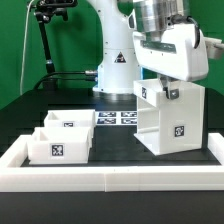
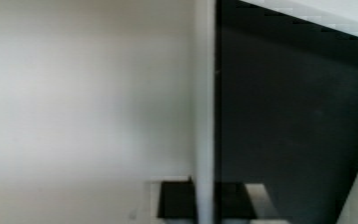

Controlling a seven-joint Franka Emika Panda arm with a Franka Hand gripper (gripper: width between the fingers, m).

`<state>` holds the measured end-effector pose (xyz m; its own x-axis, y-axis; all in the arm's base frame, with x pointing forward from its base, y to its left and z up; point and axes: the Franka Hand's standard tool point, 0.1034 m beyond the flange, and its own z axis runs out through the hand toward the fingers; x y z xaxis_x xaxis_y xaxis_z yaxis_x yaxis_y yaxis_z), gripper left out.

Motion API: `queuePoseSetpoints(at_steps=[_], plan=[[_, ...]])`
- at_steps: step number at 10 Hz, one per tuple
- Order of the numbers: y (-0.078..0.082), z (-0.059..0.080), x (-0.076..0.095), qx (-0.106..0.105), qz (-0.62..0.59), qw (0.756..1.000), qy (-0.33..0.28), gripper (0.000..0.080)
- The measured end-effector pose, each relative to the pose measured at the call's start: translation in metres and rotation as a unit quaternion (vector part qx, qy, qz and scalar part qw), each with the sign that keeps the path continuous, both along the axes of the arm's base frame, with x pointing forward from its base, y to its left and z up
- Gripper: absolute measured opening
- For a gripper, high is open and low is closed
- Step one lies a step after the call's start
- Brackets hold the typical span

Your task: Assemble drawer

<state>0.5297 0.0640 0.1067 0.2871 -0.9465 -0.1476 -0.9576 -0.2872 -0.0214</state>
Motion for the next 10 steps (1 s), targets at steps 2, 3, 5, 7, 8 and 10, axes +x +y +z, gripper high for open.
queuePoseSetpoints(at_steps=[2, 3, 5, 7, 8, 10], plan=[[0.000, 0.000, 0.000, 0.000, 0.002, 1.000, 0.000, 0.0038], [0.001, 0.000, 0.000, 0.000, -0.012, 1.000, 0.002, 0.0038], [0.006, -0.001, 0.005, -0.002, -0.100, 0.995, 0.014, 0.0038], [0.013, 0.001, 0.017, 0.000, -0.117, 0.993, 0.017, 0.0038], [0.014, 0.001, 0.019, 0.000, -0.115, 0.993, 0.015, 0.0038], [0.014, 0.000, 0.018, 0.000, -0.112, 0.994, 0.016, 0.0038]])
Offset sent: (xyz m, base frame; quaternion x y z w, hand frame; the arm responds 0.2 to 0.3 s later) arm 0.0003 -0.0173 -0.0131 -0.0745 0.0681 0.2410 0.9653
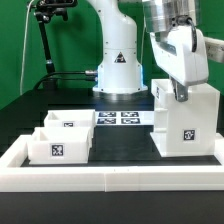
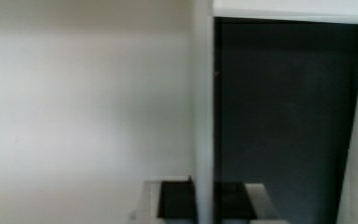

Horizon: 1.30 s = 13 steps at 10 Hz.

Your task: Assemble drawer

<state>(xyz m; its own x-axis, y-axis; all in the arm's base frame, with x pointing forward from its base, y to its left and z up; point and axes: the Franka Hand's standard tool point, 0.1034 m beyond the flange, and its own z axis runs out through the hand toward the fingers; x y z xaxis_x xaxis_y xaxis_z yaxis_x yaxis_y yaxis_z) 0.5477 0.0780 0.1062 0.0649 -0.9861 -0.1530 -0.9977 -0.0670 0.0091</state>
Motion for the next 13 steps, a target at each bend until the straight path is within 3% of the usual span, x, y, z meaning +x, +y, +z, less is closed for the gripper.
queuePoseSetpoints(at_steps=[3, 7, 9, 13], plan=[[0.000, 0.000, 0.001, 0.000, 0.004, 1.000, -0.001, 0.0038], [0.008, 0.009, 0.045, 0.003, 0.007, 1.000, -0.024, 0.0038], [0.012, 0.012, 0.056, 0.005, 0.010, 0.999, -0.032, 0.0038], [0.012, 0.010, 0.055, 0.005, 0.014, 0.999, -0.031, 0.0038]])
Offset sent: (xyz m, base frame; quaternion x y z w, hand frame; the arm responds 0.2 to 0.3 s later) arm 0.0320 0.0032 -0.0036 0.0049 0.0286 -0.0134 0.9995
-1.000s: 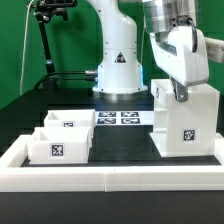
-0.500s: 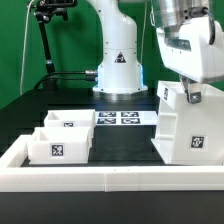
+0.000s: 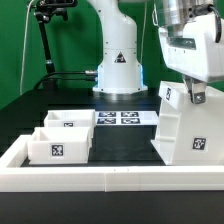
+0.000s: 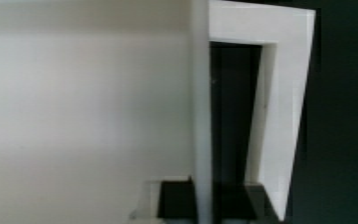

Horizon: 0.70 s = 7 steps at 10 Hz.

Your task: Assemble drawer

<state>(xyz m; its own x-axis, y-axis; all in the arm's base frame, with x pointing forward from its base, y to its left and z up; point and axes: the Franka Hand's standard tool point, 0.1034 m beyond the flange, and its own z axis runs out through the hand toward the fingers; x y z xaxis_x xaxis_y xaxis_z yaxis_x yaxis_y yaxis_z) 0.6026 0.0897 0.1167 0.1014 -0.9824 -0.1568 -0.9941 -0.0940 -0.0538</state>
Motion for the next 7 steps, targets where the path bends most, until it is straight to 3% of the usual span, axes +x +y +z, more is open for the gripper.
queuePoseSetpoints(at_steps=[7], plan=[[-0.0040, -0.0030, 0.0086, -0.001, 0.000, 1.000, 0.009, 0.0038]])
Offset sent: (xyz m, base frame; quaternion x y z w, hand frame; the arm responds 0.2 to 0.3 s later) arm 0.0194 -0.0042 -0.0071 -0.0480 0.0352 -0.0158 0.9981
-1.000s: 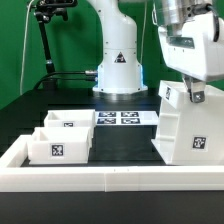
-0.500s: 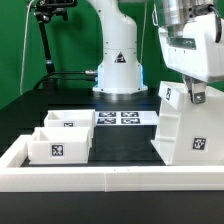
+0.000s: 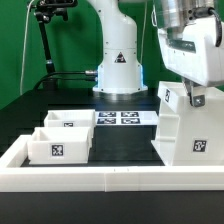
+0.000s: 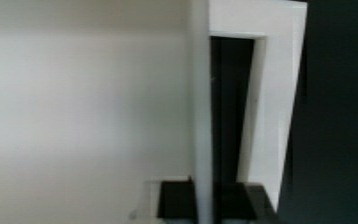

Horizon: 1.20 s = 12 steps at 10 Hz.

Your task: Assemble drawer

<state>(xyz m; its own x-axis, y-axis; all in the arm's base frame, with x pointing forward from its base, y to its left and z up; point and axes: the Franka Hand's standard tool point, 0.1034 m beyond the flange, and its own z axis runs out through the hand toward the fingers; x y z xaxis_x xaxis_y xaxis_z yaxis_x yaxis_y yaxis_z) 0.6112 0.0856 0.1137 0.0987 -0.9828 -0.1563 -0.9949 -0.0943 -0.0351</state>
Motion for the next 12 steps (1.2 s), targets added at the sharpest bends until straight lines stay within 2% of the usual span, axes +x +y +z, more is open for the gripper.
queuePoseSetpoints(at_steps=[2, 4, 12], plan=[[0.001, 0.001, 0.003, 0.001, -0.001, 1.000, -0.002, 0.0038], [0.002, 0.010, 0.013, 0.002, -0.001, 1.000, -0.017, 0.0038], [0.004, 0.003, 0.020, 0.002, 0.001, 0.999, -0.035, 0.0038]])
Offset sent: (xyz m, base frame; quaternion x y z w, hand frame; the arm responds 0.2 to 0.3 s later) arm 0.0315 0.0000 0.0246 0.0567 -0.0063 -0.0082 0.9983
